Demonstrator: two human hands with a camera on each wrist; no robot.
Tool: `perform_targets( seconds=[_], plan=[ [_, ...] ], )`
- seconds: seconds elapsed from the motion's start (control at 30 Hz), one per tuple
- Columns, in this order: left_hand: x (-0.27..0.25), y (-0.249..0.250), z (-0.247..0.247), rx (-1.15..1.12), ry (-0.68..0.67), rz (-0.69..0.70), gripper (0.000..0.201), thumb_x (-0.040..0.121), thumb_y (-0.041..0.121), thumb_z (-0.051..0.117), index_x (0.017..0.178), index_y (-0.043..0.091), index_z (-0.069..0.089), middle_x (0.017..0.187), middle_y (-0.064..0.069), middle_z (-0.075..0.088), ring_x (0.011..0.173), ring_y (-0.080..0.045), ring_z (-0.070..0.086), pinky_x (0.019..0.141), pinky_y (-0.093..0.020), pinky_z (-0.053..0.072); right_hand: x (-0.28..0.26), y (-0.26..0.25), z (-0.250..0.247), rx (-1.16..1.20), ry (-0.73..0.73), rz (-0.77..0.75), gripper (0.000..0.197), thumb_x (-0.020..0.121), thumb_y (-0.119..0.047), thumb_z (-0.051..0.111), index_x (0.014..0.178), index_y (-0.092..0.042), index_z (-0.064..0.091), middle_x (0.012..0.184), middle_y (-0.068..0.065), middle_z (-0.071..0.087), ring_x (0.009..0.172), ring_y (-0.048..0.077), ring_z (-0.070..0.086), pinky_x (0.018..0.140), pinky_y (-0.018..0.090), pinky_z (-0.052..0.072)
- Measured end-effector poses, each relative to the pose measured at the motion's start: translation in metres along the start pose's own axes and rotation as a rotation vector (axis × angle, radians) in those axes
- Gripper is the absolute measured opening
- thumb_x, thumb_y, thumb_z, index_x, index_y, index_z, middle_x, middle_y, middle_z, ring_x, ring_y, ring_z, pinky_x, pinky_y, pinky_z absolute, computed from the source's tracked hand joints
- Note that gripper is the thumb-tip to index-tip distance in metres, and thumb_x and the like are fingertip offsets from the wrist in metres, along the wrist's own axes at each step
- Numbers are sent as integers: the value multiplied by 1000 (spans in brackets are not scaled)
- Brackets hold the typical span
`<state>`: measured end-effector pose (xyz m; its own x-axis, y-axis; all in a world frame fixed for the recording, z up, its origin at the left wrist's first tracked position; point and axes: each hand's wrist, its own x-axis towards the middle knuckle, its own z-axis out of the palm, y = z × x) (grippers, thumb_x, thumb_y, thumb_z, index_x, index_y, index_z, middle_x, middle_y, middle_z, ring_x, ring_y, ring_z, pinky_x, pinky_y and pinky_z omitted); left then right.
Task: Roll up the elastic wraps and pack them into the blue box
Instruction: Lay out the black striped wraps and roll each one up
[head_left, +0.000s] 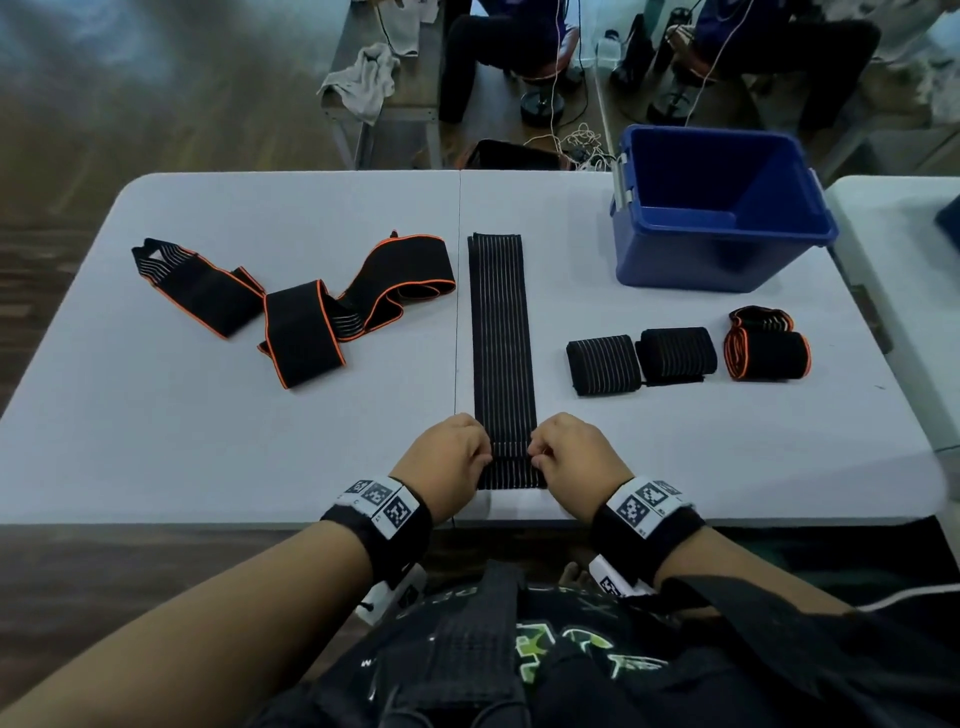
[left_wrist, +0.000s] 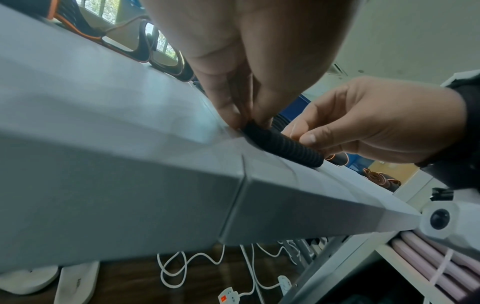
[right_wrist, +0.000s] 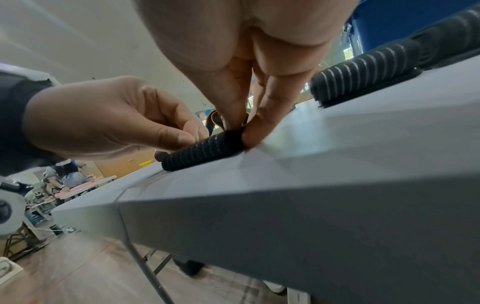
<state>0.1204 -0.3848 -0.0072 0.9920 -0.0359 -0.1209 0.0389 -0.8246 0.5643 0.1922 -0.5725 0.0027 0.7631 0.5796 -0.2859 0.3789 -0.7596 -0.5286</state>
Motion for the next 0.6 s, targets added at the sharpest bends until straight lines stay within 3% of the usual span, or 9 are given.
perform_targets(
  seconds=[0.17,0.27,0.33,0.47,0.53,0.6],
  plan=[
    [-3,2,-1,83,-36,67,15,92,6,57,98,14,68,104,-3,61,90,-21,59,77,-28,48,-7,0,8,-71,-24,-75,20,98,-14,52,109,-12,69,121,0,54,104,18,59,89,21,47],
    [-7,4,1,154,-70,107,21,90,5,60,107,11,71,111,-6,62,95,-24,60,81,-32,52,-11,-6,5,-192,-63,-127,29,98,-33,54,112,-14,71,126,1,52,111,20,54,96,29,47],
    [-10,7,1,157,-68,99,19,93,16,62,108,9,72,114,-6,61,100,-24,60,86,-37,53,-16,-9,3,-279,-114,-150,38,91,-41,61,116,-13,67,130,1,50,116,22,49,97,36,48],
    [-14,6,-3,226,-157,74,51,85,49,71,124,15,66,126,1,55,112,-19,54,95,-35,50,-21,-8,3,-378,-133,-205,31,89,-23,63,118,-12,61,127,6,51,113,26,50,93,38,51],
    [-14,5,-6,244,-168,81,52,84,47,72,126,17,65,127,2,56,114,-18,53,96,-35,49,-18,-6,1,-361,-121,-214,27,91,-19,57,116,-13,64,122,5,54,109,25,51,93,36,50],
    [-11,7,-9,223,-135,73,39,87,39,67,119,16,70,123,1,61,112,-19,56,96,-34,49,-13,-6,-1,-324,-127,-195,26,94,-21,50,111,-14,68,117,4,57,106,25,53,94,35,47]
  ],
)
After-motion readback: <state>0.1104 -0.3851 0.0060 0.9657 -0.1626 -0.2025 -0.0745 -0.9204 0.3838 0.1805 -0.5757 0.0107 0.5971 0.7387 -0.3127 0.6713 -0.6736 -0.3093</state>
